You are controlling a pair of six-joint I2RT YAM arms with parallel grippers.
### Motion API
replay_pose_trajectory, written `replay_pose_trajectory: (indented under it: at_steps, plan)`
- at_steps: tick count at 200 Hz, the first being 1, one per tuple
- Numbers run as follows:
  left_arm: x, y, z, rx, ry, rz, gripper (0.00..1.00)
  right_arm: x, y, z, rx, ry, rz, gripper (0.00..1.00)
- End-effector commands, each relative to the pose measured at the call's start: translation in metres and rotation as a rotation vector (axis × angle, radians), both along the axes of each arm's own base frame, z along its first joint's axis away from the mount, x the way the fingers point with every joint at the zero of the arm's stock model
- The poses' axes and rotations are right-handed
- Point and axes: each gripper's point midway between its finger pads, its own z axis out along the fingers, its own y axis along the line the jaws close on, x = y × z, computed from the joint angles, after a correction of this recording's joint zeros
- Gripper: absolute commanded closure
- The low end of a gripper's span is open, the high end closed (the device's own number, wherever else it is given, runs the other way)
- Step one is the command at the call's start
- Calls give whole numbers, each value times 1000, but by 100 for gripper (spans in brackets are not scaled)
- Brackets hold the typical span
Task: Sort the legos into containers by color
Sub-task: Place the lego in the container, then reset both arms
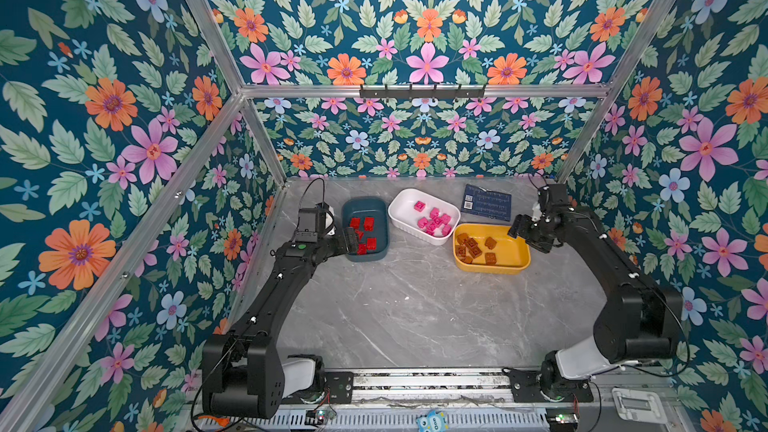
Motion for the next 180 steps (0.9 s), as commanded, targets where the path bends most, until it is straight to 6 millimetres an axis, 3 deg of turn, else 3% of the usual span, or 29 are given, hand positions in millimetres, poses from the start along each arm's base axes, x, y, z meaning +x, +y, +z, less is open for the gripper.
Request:
replay_pose_trajectory:
  at_steps: [1,18,40,76,109,132,146,180]
  plan:
    - [14,45,-4,283,-84,69,7,4,-19,11,-62,-175,36,11]
    - [21,65,-9,368,-170,151,2,0,-34,16,-152,-319,18,1]
    - [31,74,-11,371,-291,209,0,-1,-45,15,-245,-486,-10,1]
    - [34,87,-23,426,-406,270,0,2,-51,-12,-337,-579,15,1]
    - [32,81,-32,398,-525,241,0,12,-42,-28,-323,-678,63,1]
    - [35,76,-43,378,-547,207,0,22,-21,-44,-303,-690,172,1]
    - [41,68,-38,367,-583,157,0,25,-13,-54,-337,-669,211,1]
    - [47,66,-45,364,-592,128,0,22,-9,-53,-346,-689,223,1]
